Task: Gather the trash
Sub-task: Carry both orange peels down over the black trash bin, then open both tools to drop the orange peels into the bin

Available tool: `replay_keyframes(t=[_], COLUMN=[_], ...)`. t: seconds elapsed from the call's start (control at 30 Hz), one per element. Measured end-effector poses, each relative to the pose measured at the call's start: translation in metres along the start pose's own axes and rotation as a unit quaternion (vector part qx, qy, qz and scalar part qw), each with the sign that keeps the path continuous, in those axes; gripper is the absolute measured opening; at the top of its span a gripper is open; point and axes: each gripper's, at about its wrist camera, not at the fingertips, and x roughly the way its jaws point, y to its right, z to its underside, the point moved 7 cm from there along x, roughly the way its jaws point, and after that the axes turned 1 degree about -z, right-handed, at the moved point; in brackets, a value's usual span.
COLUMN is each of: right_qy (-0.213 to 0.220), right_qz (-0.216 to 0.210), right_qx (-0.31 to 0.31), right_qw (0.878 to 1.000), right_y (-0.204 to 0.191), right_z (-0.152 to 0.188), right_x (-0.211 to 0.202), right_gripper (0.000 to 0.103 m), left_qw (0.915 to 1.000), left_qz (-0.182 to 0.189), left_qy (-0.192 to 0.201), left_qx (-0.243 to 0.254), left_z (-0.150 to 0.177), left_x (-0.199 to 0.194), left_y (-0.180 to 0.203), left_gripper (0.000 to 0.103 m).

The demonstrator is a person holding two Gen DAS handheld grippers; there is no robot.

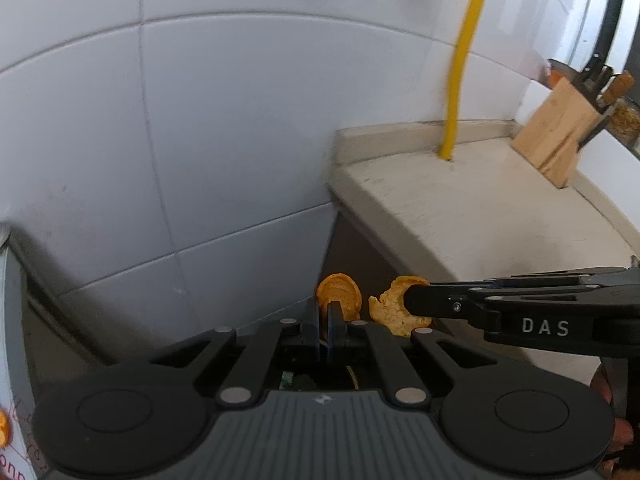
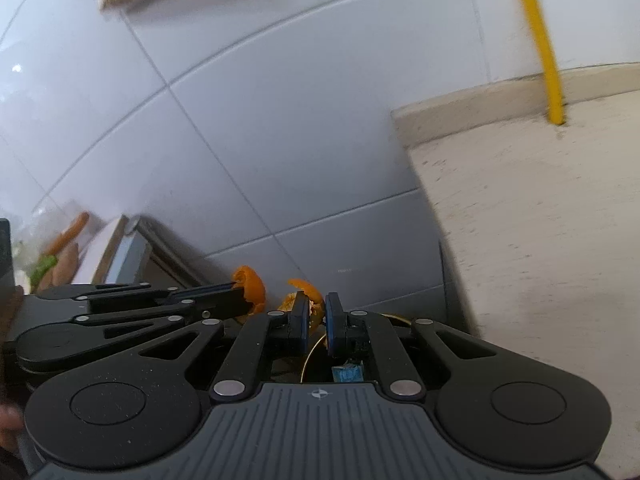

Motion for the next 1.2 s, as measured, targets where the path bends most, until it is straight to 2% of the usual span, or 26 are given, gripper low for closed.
replay_keyframes(t=[0.17, 0.23, 0.3, 0.37, 0.43, 0.63, 0.77, 0.97, 1.03, 1.1, 1.2], right_qy=[-0.024, -0.032, -0.043, -0.049, -0.054, -0.067, -0.059, -0.038, -0.03, -0.019, -0.005], right_qz=[0.002, 0.007, 0.009, 0.013, 0.014, 0.02, 0.027, 0.046, 0.053, 0.063, 0.073], right_qx=[-0.004, -0.005, -0.003, 0.001, 0.005, 0.02, 0.025, 0.037, 0.039, 0.042, 0.043], right_qw=[1.0, 0.999, 0.999, 0.999, 0.998, 0.997, 0.998, 0.998, 0.997, 0.997, 0.996], right_y=[-0.002, -0.001, 0.001, 0.004, 0.006, 0.012, 0.013, 0.018, 0.018, 0.017, 0.012], right_z=[0.005, 0.007, 0.009, 0.012, 0.014, 0.022, 0.025, 0.029, 0.03, 0.031, 0.034], right_x=[0.024, 0.033, 0.041, 0.046, 0.049, 0.05, 0.036, 0.009, 0.003, -0.005, -0.016], right_gripper=[0.013, 0.016, 0.022, 0.022, 0.024, 0.038, 0.046, 0.055, 0.056, 0.064, 0.065], left_qw=[0.9996, 0.9993, 0.9989, 0.9984, 0.998, 0.9974, 0.9975, 0.9969, 0.9971, 0.9974, 0.9982], left_qz=[-0.023, -0.028, -0.029, -0.033, -0.036, -0.032, -0.028, -0.034, -0.037, -0.04, -0.04], left_qy=[-0.018, -0.026, -0.038, -0.045, -0.052, -0.062, -0.063, -0.069, -0.065, -0.059, -0.045], left_qx=[-0.005, 0.001, 0.005, 0.003, -0.002, -0.016, -0.017, -0.017, -0.014, -0.01, -0.003], left_z=[0.008, 0.012, 0.015, 0.018, 0.021, 0.027, 0.031, 0.036, 0.038, 0.037, 0.035], left_x=[0.018, 0.025, 0.031, 0.036, 0.04, 0.042, 0.038, 0.03, 0.023, 0.018, 0.007], left_y=[-0.014, -0.016, -0.016, -0.019, -0.022, -0.027, -0.022, -0.014, -0.011, -0.008, -0.005], left_gripper=[0.002, 0.003, 0.007, 0.014, 0.015, 0.024, 0.033, 0.039, 0.041, 0.044, 0.048])
